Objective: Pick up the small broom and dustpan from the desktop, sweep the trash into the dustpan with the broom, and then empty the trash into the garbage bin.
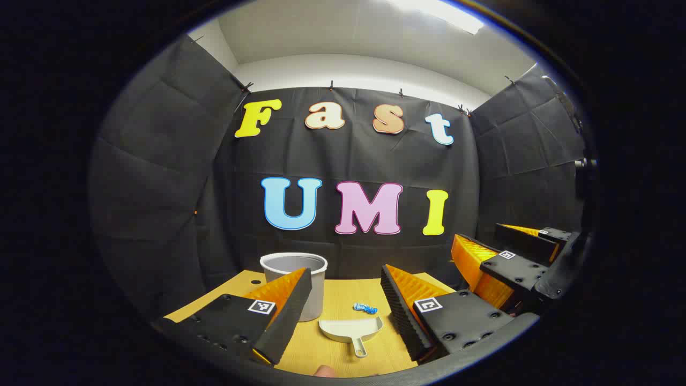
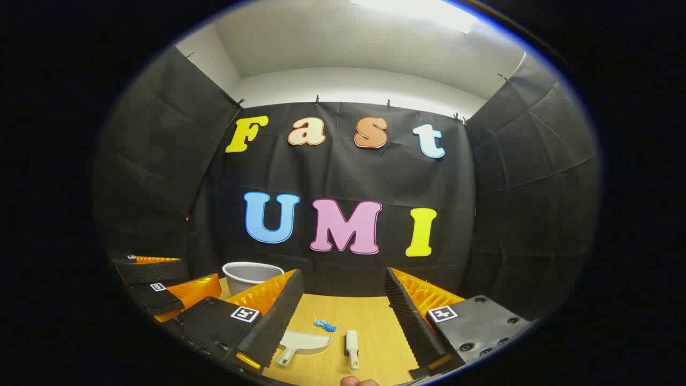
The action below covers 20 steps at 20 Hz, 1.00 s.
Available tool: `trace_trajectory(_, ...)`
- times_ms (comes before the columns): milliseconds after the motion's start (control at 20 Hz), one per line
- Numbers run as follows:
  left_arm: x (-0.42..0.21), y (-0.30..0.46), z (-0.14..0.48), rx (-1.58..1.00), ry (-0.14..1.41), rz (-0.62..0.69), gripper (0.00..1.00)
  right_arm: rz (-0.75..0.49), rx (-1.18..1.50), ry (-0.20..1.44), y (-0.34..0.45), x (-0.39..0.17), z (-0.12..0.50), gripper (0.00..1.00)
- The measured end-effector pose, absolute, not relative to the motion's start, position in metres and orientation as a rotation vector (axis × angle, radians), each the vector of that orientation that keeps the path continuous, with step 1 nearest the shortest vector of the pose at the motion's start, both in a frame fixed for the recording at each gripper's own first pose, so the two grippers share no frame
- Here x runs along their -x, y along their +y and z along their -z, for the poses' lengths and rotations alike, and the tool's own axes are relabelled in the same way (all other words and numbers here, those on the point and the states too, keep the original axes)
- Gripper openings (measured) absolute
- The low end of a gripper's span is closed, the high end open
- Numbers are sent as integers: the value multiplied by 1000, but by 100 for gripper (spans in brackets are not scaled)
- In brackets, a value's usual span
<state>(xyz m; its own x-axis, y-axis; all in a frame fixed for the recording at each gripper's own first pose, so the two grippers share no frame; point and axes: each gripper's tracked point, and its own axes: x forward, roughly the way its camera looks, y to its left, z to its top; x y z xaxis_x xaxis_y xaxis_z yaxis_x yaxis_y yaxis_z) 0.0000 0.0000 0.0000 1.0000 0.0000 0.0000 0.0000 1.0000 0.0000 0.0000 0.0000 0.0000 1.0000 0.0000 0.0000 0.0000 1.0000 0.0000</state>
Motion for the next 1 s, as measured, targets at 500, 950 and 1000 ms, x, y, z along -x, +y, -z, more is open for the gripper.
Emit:
trace_trajectory(500, -4, -5, 6, 2, 26, -7, 77, 10, 3, 24, -3, 1, 8, 98)
trace_trajectory(950, -2, -6, 8, -11, 33, 2, 77, 21, 6, 43, -1, 1, 11, 97)
trace_trajectory(1000, -3, -6, 11, -10, 36, 4, 77, 18, 10, 44, -1, 1, 12, 97)
